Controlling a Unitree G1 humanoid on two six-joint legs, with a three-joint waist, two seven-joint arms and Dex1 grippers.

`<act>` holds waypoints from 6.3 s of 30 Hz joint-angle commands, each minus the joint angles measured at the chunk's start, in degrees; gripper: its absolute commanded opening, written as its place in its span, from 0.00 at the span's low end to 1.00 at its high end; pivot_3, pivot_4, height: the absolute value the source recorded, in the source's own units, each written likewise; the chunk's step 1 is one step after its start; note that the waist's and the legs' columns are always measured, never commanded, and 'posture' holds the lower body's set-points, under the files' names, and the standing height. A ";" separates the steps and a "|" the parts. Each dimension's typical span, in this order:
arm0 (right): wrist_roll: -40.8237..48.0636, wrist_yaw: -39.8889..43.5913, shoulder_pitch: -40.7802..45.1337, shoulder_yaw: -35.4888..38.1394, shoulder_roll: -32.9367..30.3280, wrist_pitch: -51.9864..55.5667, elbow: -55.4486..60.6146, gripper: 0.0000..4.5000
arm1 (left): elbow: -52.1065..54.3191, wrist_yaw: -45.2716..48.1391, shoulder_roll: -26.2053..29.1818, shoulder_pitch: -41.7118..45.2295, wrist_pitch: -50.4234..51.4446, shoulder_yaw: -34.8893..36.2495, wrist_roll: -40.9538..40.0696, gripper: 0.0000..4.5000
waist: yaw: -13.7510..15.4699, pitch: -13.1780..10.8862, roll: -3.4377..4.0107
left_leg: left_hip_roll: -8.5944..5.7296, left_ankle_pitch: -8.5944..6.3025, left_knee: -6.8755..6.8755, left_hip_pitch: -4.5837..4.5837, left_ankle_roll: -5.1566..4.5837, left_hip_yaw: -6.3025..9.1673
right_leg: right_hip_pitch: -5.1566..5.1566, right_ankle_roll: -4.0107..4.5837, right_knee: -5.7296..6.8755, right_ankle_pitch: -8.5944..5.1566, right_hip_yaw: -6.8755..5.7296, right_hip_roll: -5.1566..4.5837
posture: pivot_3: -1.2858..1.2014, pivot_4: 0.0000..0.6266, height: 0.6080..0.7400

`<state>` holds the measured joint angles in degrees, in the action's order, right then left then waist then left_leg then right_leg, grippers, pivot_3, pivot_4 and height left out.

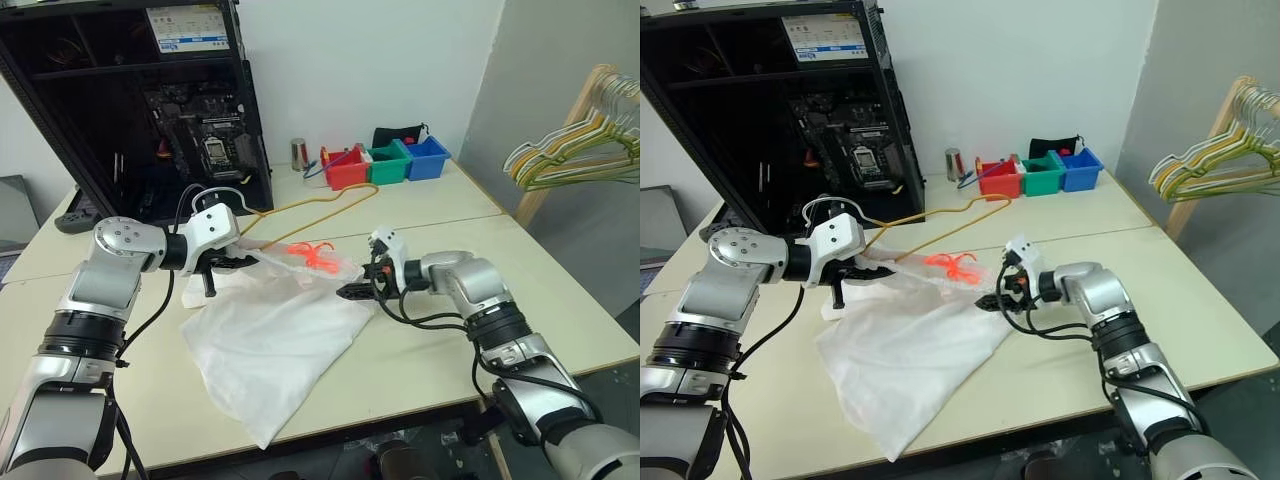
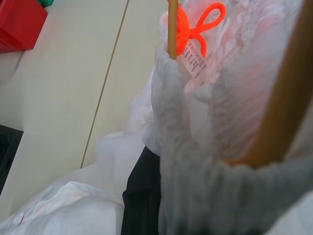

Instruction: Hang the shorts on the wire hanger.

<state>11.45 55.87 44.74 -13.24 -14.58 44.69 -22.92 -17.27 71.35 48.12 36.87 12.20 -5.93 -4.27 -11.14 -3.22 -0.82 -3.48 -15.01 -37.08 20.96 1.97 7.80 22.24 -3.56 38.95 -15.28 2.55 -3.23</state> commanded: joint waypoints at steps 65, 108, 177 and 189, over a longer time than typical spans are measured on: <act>-3.15 0.46 -4.19 -4.57 -21.00 -1.56 30.28 0.00 | -17.68 7.28 4.26 5.06 -23.12 -12.01 14.23 0.00 | 0.02 0.03 -0.04 | 0.09 0.00 0.02 0.01 -0.01 -0.02 | -0.04 -0.02 -0.09 -0.02 -0.05 0.02 | 0.45 0.00 1.00; -10.71 4.12 -0.36 -11.71 -28.81 -8.03 36.23 0.59 | -15.32 -1.34 -9.22 12.59 -15.49 -14.44 18.31 0.00 | -1.48 0.04 -0.05 | 0.09 -0.01 0.04 0.08 -0.01 0.00 | -0.03 -0.26 -0.18 -0.17 -0.09 -0.05 | 0.43 0.00 1.00; -26.44 2.00 -7.33 -8.42 -19.99 -15.91 19.25 0.00 | -7.95 9.46 -3.85 17.01 -6.77 -2.82 0.15 0.99 | -1.55 0.05 -0.06 | -0.03 0.00 -0.05 0.07 -0.01 -0.03 | -0.06 -0.03 -0.12 -0.03 -0.07 -0.01 | 0.43 0.00 1.00; -13.96 1.31 -30.83 13.41 -24.24 21.82 58.18 0.00 | 8.35 2.11 -11.71 8.65 3.83 0.07 -8.66 0.99 | -1.57 0.14 0.01 | 0.04 -0.01 -0.12 0.17 0.01 0.04 | -0.09 -0.04 -0.21 -0.03 -0.04 -0.15 | 0.40 0.00 1.00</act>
<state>-5.32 57.22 15.09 -3.91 -37.35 61.50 28.23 -13.02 73.81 36.18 45.20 14.68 -6.63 -11.28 -12.71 -3.08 -0.81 -3.44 -15.02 -37.20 21.12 1.97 7.84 22.15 -3.60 38.74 -15.31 2.50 -3.38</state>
